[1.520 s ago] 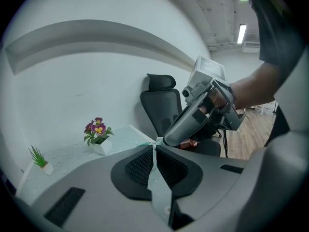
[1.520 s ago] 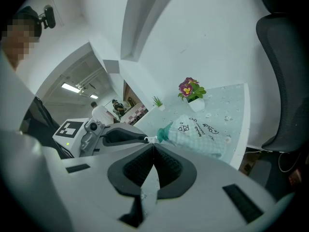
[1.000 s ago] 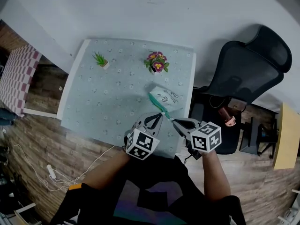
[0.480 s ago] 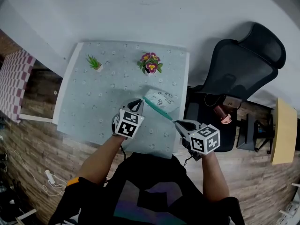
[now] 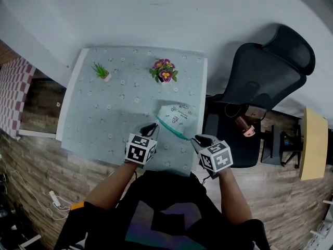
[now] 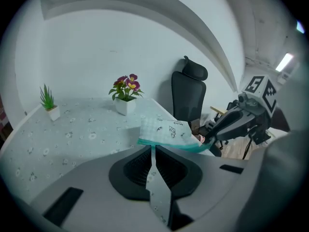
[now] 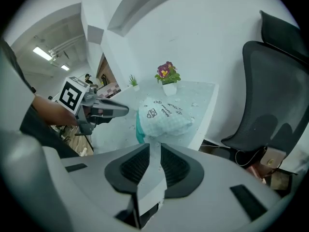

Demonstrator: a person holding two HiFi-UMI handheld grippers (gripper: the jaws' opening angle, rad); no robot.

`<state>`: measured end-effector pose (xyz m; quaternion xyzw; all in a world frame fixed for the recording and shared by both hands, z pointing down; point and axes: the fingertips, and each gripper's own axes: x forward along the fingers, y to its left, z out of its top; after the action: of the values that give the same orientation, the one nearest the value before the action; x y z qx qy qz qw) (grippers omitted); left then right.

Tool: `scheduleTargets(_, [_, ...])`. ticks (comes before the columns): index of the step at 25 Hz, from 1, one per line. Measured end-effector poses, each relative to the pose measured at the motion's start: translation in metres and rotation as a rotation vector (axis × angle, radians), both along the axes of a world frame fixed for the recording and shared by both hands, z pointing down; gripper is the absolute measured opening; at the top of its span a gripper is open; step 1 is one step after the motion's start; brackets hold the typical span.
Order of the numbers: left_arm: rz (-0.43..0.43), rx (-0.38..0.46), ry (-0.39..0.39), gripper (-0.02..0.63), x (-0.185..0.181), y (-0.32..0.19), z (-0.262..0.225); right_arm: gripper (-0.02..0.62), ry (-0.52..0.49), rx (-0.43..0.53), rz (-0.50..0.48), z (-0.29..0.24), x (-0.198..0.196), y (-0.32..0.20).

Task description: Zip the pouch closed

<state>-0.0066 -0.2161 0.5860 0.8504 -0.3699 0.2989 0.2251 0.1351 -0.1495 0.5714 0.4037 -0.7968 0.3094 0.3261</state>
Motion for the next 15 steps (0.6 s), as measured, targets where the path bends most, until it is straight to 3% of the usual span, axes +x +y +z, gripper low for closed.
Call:
scheduleTargets(4, [-0.038, 0.009, 0.048, 0.015, -0.002, 0.008, -0.016, 0.089, 0.016, 0.056, 0.03, -0.012, 0.0, -0.009])
scheduleTargets(8, [-0.053, 0.089, 0.072, 0.015, 0.002, 0.006, -0.05, 0.087, 0.044, 0.213, 0.097, -0.048, -0.004, -0.029])
scheduleTargets(15, [-0.034, 0.24, 0.139, 0.015, 0.017, 0.004, -0.122, 0.025, 0.048, 0.462, 0.121, -0.126, -0.033, -0.041])
